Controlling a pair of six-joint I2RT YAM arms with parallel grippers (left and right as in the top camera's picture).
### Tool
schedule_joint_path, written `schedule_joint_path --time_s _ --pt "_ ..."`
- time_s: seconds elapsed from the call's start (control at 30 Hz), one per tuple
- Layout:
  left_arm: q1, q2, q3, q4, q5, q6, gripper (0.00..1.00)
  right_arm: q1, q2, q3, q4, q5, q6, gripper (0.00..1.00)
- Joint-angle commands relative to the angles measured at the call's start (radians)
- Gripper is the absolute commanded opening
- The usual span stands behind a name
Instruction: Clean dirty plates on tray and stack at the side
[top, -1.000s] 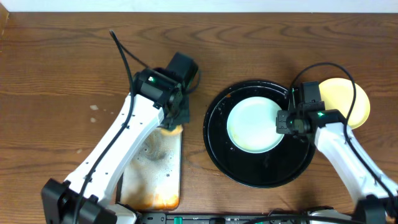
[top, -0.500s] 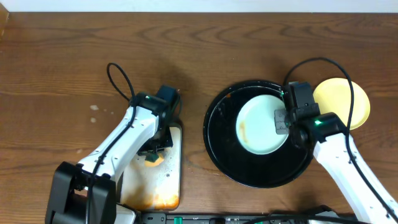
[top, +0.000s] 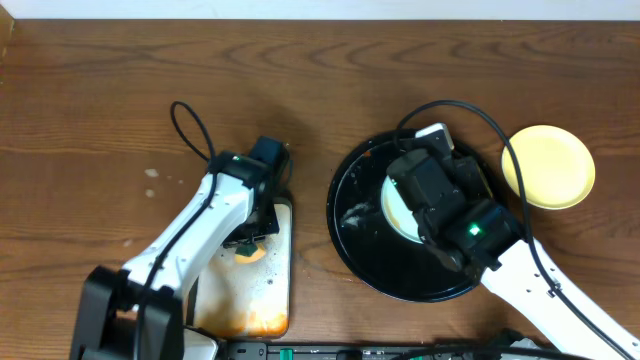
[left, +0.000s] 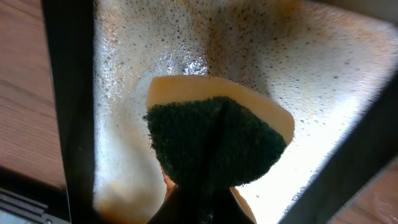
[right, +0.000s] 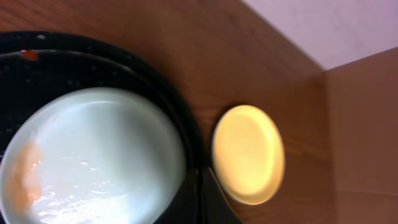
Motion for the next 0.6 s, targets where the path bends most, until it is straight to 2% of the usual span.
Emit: schedule_joint_path --time_s 0.0,0.1,0.17,0.23,0.27,0.3,0.4,0.57 --pt "0.016 -0.113 -0.021 -0.005 -0.017 -0.02 0.08 0.025 -0.007 0.018 -0.001 0.106 -0.036 0.01" --pt "0.063 -0.232 -0.072 0.005 -0.019 -0.015 0.09 0.025 -0.007 0.018 -0.001 0.099 -0.031 0.01" --pt "0.087 -0.282 -0.109 0.026 -0.007 -0.004 0.15 0.022 -0.007 0.018 -0.002 0.048 -0.008 0.01" --pt "0.102 -0.317 -0.153 0.066 0.026 0.027 0.17 0.005 -0.006 0.018 -0.004 -0.067 0.054 0.01" --pt "0.103 -0.328 -0.175 0.091 0.042 0.039 0.21 -0.014 -0.006 0.018 -0.005 -0.145 0.09 0.01" --pt "0.103 -0.332 -0.195 0.115 0.053 0.046 0.24 -0.041 -0.006 0.018 -0.006 -0.215 0.117 0.02" --pt "0.103 -0.328 -0.253 0.189 0.063 0.054 0.29 -0.143 -0.006 0.018 -0.005 -0.372 0.167 0.11" --pt "0.103 -0.316 -0.286 0.24 0.063 0.071 0.31 -0.36 -0.004 0.017 -0.058 -0.721 0.171 0.17"
